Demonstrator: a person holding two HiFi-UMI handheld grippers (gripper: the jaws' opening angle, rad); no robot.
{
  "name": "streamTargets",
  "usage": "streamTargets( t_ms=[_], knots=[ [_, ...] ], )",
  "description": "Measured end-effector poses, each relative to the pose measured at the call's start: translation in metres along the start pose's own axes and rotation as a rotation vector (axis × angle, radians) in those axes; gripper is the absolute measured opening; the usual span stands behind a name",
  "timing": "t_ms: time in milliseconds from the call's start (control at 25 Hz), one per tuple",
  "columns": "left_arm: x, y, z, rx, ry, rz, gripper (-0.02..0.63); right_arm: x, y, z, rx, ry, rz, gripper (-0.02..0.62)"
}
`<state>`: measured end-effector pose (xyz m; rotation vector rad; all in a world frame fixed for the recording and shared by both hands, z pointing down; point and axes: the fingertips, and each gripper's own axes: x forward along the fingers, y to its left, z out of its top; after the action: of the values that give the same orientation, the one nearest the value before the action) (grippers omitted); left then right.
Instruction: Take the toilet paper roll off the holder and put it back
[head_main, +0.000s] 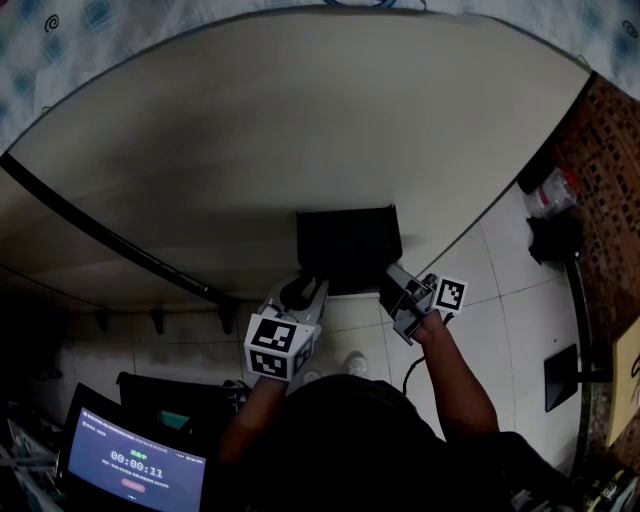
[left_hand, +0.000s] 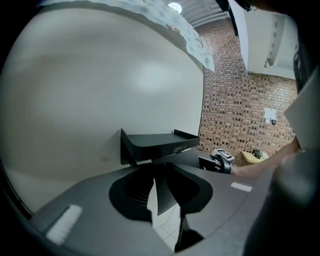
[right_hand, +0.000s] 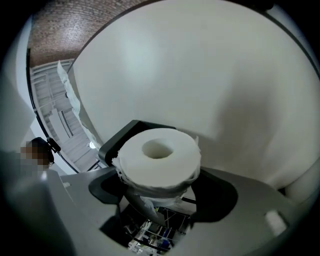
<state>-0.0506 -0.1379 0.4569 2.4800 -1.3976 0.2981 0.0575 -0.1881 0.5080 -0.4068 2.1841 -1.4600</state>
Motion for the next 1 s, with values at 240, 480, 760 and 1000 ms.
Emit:
streamTargets(
  t_ms=[240,480,760,1000],
  knots=[
    [0.000,0.000,0.001,-0.012,-0.002,0.001,0.101,0.004,0.000,-0.005,0.060,0.088,-0.012,0.388],
    [0.000,0.000,0.002,-0.028,-0.002,-0.005,0.106,0.009,-0.003,-0.013,0.152,0.197,-0.047,0.387],
    [0.001,-0.001,0.004,-0.039,-0.004,-0.013,0.107,0.012,-0.001,-0.016,0.204,0.242,-0.022,0.388],
    [-0.001,-0.002,0.004,-0.061,0.009,-0.027,0.107,0.016,0.000,-0.023,0.274,0.272,0.019,0.390]
  ],
)
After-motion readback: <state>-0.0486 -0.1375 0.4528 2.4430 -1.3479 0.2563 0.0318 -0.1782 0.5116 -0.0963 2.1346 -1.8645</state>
